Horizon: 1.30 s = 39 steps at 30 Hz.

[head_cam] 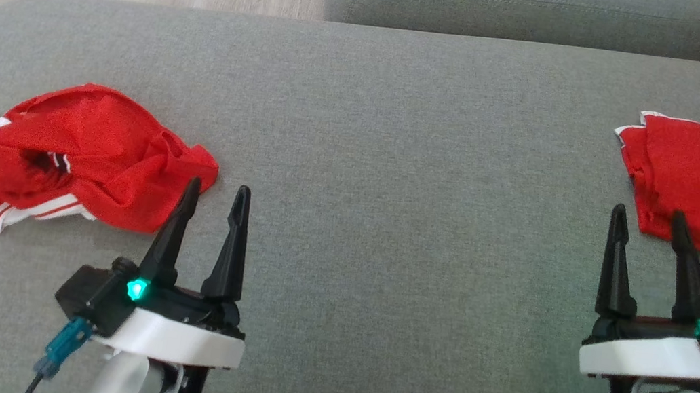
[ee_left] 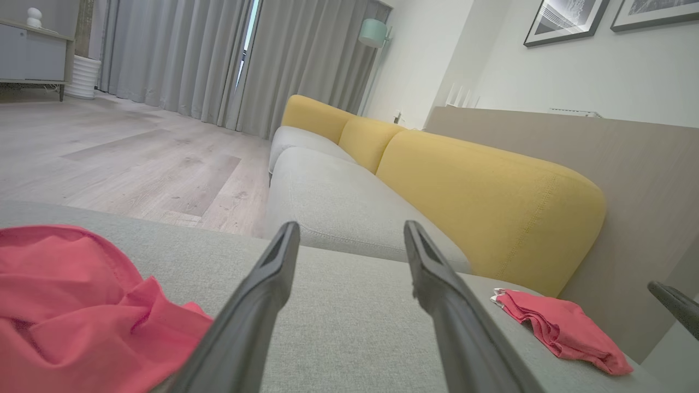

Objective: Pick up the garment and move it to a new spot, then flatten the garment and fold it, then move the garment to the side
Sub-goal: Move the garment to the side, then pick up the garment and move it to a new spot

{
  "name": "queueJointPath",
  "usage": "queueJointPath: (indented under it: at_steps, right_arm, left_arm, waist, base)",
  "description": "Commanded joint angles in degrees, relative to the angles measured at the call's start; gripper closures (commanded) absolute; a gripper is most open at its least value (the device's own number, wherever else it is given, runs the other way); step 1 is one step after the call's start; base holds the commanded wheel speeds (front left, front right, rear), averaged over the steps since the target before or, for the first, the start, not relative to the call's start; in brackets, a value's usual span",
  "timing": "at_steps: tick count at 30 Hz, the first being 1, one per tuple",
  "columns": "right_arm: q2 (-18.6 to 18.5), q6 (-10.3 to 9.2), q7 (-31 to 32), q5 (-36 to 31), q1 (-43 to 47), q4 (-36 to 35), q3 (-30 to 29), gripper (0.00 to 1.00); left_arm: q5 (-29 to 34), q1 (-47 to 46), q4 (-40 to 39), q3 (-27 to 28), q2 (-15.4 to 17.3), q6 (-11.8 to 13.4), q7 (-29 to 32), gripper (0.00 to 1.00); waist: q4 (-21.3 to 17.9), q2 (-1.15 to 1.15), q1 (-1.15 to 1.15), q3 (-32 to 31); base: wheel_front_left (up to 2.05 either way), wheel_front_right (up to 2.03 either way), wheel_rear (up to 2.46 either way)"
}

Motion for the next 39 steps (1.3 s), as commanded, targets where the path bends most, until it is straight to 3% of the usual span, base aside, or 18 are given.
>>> queueJointPath:
  at_steps: [1,22,39]
  right_arm:
    - [-0.12,-0.05,-0.73,0.69,-0.06,-2.12,1.2,0.0]
    - [-0.11,-0.05,-0.75,0.39,1.32,-2.64,2.64,0.0]
    - [-0.11,-0.05,-0.75,2.57,3.09,0.27,13.13,0.0]
  left_arm:
    - [0.6,-0.79,-1.71,2.4,0.23,0.08,-0.29,0.0]
    - [0.56,-0.42,-1.5,2.55,0.23,0.08,-0.29,0.0]
    - [1.4,2.37,-0.81,5.81,0.23,0.08,-0.29,0.0]
  waist:
    - [-0.05,0.0,0.0,-0.05]
    - [1.48,0.0,0.0,-0.75]
    - [15.37,0.0,0.0,-4.25]
  base:
    - [0.0,0.0,0.0]
    - [0.0,0.0,0.0]
    - [0.0,0.0,0.0]
